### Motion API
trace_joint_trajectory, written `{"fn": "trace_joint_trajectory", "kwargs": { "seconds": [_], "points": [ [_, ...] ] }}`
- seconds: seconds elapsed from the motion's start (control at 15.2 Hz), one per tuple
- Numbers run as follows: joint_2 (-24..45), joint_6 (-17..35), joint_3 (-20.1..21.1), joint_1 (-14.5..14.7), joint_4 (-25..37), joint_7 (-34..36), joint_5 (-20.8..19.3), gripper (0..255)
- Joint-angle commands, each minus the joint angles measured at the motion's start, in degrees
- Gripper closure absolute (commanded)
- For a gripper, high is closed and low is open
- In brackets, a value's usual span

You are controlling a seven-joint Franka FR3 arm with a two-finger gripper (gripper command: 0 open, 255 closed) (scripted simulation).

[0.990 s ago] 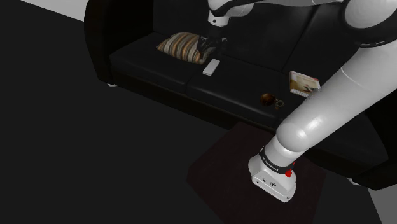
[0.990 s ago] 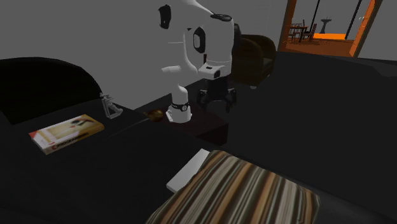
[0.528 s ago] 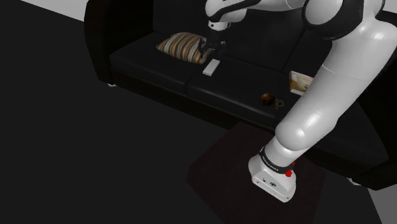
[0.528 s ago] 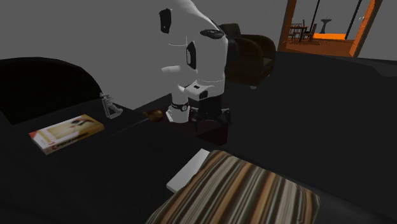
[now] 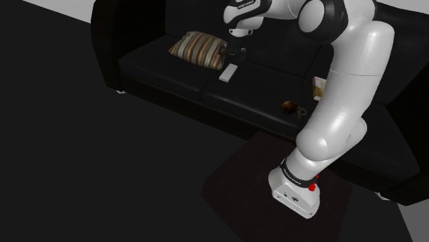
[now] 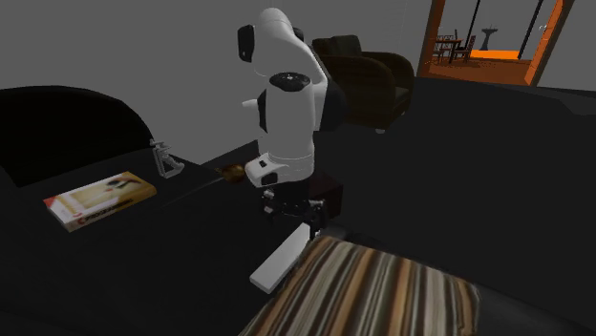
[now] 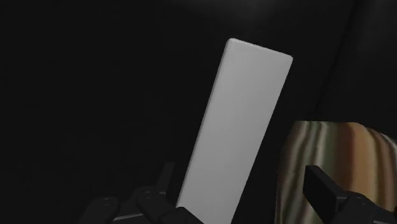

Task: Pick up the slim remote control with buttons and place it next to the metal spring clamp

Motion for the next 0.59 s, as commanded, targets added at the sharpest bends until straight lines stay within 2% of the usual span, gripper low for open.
{"fn": "trace_joint_trajectory", "kwargs": {
  "seconds": [0.0,0.13,0.53],
  "points": [
    [3.68,-0.40,-0.86,-1.09,4.10,1.33,0.67,0],
    [5.97,-0.50,-1.42,-1.88,6.48,2.24,1.18,0],
    [7.73,3.30,-1.26,-1.93,4.42,2.04,1.48,0]
  ]
}}
